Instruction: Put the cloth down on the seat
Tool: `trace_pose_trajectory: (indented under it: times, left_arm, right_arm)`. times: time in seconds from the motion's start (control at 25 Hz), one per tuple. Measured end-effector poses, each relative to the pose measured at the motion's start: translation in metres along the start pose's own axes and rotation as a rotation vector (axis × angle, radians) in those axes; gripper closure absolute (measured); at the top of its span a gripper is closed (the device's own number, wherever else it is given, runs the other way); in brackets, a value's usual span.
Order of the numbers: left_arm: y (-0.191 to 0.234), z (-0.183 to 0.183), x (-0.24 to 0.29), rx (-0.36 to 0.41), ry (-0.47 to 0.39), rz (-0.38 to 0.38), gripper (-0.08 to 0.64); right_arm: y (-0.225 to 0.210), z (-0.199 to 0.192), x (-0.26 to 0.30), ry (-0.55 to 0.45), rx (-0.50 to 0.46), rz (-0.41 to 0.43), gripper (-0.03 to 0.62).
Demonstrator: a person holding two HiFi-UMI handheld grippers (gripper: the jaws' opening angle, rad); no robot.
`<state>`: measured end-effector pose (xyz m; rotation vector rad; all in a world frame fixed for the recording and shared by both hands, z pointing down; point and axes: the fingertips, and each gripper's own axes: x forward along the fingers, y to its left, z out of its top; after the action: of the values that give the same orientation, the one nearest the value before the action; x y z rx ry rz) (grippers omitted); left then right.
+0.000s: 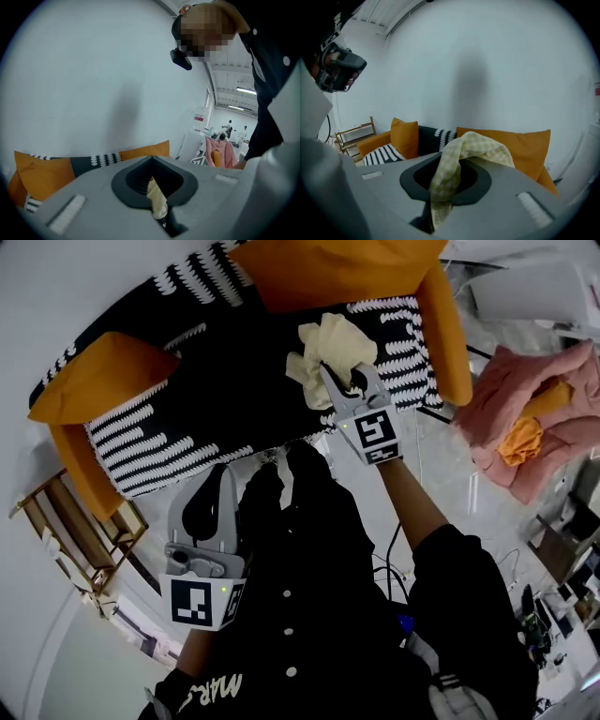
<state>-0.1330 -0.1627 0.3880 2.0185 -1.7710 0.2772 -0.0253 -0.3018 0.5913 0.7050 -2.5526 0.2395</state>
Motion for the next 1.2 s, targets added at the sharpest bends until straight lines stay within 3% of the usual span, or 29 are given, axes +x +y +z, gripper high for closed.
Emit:
trace_pose_trajectory:
  times: [0.44,0.96,1.2]
  left_arm:
    - [0.006,-0.016,0.006,-0.045,0.046,0.022,0.56]
    - [0.008,-0.039,0.014,-0.073,0.097,0.046,0.559]
    - [0.003,-0.04,0.017,-0.07,0.105,0.027,0.56]
  right_arm:
    - [-0.006,-0.065,0.066,0.146,-0.002,0.042,0.522]
    - [-0.006,-0.116,0.096,0.268,-0.002,0.087,0.511]
    - [-0.005,-0.138,0.096,0.353,0.006,0.09,0.394]
